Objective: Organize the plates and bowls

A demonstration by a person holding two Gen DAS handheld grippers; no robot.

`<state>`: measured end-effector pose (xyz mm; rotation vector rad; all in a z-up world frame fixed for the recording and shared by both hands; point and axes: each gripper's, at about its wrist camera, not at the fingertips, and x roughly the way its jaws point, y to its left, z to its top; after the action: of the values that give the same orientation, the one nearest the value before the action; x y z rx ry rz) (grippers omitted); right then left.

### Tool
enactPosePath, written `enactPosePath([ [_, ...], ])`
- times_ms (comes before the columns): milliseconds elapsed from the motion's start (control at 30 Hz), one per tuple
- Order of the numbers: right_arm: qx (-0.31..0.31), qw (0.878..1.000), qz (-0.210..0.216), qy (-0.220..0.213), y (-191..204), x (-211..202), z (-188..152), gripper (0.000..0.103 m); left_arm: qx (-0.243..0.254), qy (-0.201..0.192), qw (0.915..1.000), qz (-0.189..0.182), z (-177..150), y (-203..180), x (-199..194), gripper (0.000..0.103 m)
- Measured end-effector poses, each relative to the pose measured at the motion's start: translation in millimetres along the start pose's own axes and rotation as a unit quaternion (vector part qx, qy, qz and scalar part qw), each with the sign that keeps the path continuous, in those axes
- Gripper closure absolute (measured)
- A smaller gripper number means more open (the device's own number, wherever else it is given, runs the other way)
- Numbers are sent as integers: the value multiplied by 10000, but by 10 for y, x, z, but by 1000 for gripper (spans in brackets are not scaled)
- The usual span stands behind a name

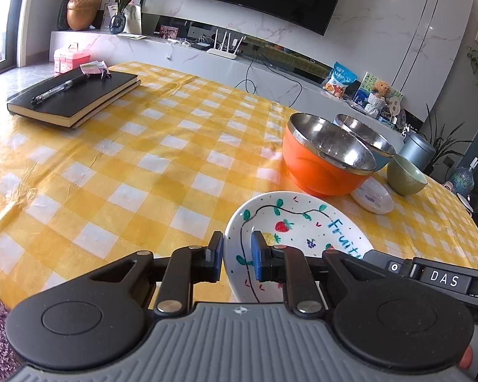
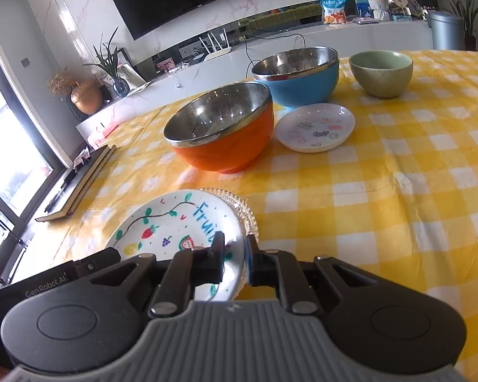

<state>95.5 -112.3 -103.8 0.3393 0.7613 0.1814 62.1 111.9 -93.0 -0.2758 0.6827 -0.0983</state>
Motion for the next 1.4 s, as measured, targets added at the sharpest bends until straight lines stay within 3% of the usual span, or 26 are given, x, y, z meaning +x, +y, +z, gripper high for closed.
enactPosePath([
  [433,-733,9959,-519,-52,194,42,-10,89,27,65,10000,15,-13,-28,94,83],
  [1100,-1363,9861,-948,-116,357,197,16,89,146,151,9995,216,55,-98,208,83],
  [1233,-1402,9854,-957,-143,364,214,17,88,428,41,9986,297,22,-159,218,80],
  [1400,-1385,9868,-827,-164,356,212,3,79,761,-146,9963,363,-26,-224,219,78],
])
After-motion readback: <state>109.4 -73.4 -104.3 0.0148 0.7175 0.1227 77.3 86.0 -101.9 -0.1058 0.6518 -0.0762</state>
